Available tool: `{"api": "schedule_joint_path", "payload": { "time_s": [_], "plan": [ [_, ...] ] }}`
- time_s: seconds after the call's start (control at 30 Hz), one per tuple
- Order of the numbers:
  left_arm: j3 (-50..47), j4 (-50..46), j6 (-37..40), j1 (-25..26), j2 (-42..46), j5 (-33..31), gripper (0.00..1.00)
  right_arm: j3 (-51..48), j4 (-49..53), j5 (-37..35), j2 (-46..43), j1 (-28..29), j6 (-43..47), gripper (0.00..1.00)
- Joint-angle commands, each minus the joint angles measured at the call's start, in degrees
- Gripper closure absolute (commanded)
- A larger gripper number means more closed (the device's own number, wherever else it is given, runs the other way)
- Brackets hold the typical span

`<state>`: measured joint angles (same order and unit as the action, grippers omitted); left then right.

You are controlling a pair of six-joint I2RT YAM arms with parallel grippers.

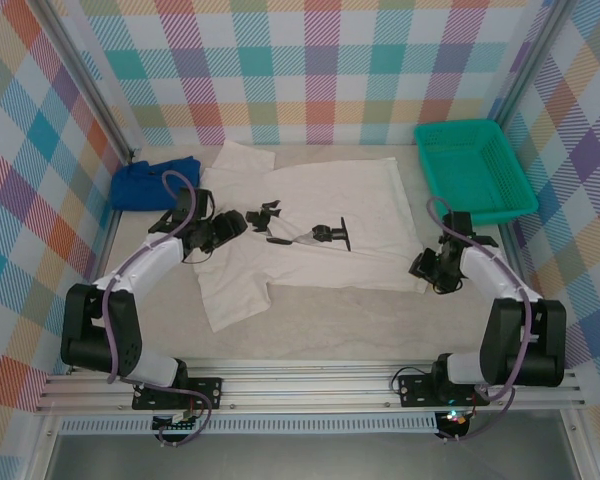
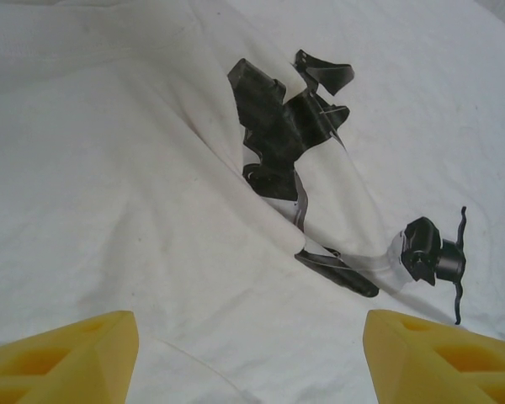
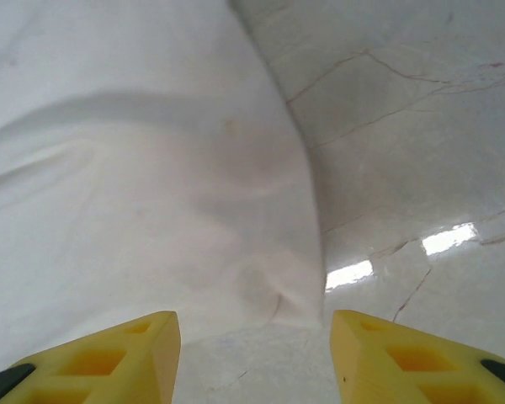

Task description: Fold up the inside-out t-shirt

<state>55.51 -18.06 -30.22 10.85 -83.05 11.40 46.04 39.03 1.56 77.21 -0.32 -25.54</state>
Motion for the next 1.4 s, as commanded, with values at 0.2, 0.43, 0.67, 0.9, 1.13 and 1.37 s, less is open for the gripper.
{"api": "schedule_joint_path", "payload": {
  "time_s": [0.2,0.43,0.67,0.9,1.13,1.37],
  "plan": [
    [-1.7,-2.1,1.2,0.5,3.5,-0.8,0.29,-0.9,2.2,-6.1,2.7,5.1,-3.9,0.51],
    [-1.9,-2.5,1.7,0.5,3.8,-0.8,0.29,1.1,0.4,-4.8,8.7,5.0,-4.3,0.53],
    [-3.2,-3.4,1.8,0.6,6.3,-1.0,0.29,1.3,-0.8,-2.6,12.8,4.6,-4.5,0.62],
    [-4.6,-5.5,2.5,0.5,8.4,-1.4,0.29,1.4,-1.7,-2.4,12.2,4.6,-4.5,0.79],
    [-8.6,-11.1,0.9,1.3,11.6,-2.2,0.29,2.9,-0.9,-2.8,10.1,4.6,-2.6,0.88],
    [-15.0,-24.6,-4.0,6.9,21.1,-13.4,0.31,2.9,-1.9,0.5,8.0,4.6,-1.7,0.94]
  ]
}}
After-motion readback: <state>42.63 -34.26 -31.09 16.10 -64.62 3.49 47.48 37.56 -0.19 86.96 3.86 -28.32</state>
